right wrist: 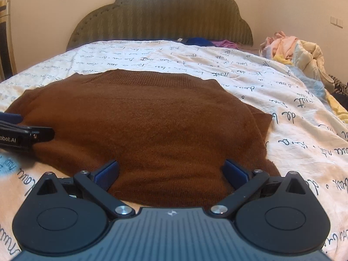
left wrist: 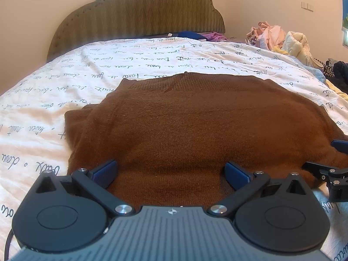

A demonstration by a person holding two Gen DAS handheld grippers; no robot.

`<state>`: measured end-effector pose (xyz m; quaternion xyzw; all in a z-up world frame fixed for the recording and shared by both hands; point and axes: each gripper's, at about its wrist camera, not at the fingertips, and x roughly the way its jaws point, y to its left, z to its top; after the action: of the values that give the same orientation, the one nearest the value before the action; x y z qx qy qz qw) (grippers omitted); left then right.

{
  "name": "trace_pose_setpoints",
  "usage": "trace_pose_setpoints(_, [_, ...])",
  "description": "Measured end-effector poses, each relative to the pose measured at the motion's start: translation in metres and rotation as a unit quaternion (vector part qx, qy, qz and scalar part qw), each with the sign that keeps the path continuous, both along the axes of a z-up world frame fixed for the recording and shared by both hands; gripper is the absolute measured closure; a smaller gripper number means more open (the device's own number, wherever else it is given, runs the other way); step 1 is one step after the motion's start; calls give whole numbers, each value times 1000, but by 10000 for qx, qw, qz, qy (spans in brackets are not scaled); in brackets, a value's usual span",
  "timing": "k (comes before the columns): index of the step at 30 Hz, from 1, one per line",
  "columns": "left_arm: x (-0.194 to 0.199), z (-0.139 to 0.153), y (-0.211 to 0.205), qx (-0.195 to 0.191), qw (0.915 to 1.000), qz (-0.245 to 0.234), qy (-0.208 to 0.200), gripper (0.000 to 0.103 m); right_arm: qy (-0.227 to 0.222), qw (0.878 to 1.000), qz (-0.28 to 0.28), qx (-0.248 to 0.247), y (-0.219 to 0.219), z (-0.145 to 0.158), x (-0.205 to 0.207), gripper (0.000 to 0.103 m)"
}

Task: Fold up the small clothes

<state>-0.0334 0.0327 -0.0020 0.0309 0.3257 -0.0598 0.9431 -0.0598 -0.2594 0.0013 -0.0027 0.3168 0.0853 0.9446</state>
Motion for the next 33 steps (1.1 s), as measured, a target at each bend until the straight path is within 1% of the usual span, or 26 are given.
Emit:
trace_pose_setpoints(2, [0, 0, 0, -5, 10000, 1, -1, 0, 36, 9999, 13, 115, -4, 1, 2, 0])
trace_pose_setpoints(13, [0, 0, 0, 16, 10000, 35, -30, 0, 22, 9999, 15, 103, -2, 1, 1, 0])
trace_pose_setpoints(16, [-15, 7, 3, 149, 9989, 369, -258, 0, 22, 9999, 16, 116, -2, 1, 1, 0])
trace_pose_setpoints(17, [-22, 10, 8, 92, 9984, 459, -318, 0, 21, 9999, 16, 127, -2, 1, 1, 0])
trace_pose_setpoints(20, [-42, 18, 28, -211, 9963, 777, -315, 0, 20, 9999, 18, 157, -3, 1, 0, 0])
trace_pose_setpoints(21, [-48, 20, 37, -324, 9949, 906, -303, 0, 21, 9999, 19, 165, -3, 1, 0, 0])
trace_pose_setpoints(22, [-54, 22, 49, -515, 9924, 1087, -244, 0, 24, 9998, 19, 173, -3, 1, 1, 0])
trace_pose_setpoints(23, [-57, 23, 61, -784, 9883, 1303, -132, 1, 26, 9998, 19, 177, -4, 1, 1, 0])
trace_pose_setpoints(24, [-60, 24, 75, -1138, 9820, 1509, 2, 1, 27, 9998, 19, 176, -4, 1, 1, 0])
trace_pose_setpoints(25, [-62, 23, 89, -1600, 9726, 1681, 146, 1, 28, 9998, 19, 177, -3, 1, 1, 0])
trace_pose_setpoints(26, [-64, 21, 100, -2063, 9615, 1797, 272, 2, 28, 9998, 18, 180, -3, 1, 1, 0])
trace_pose_setpoints(27, [-66, 21, 108, -2435, 9516, 1848, 330, 2, 30, 9998, 18, 187, -4, 1, 1, 0])
trace_pose_setpoints(29, [-65, 23, 114, -2941, 9375, 1833, 304, 3, 34, 9998, 22, 197, -4, 1, 1, 0])
trace_pose_setpoints(30, [-61, 22, 116, -3246, 9285, 1770, 345, 6, 34, 9998, 21, 195, -4, 1, 1, 0])
trace_pose_setpoints(32, [-51, 17, 119, -3828, 9062, 1730, 471, 12, 34, 9998, 21, 199, -4, 1, 1, 0])
trace_pose_setpoints(33, [-45, 14, 119, -3975, 8989, 1762, 532, 18, 35, 9998, 26, 207, -5, 1, 2, 0])
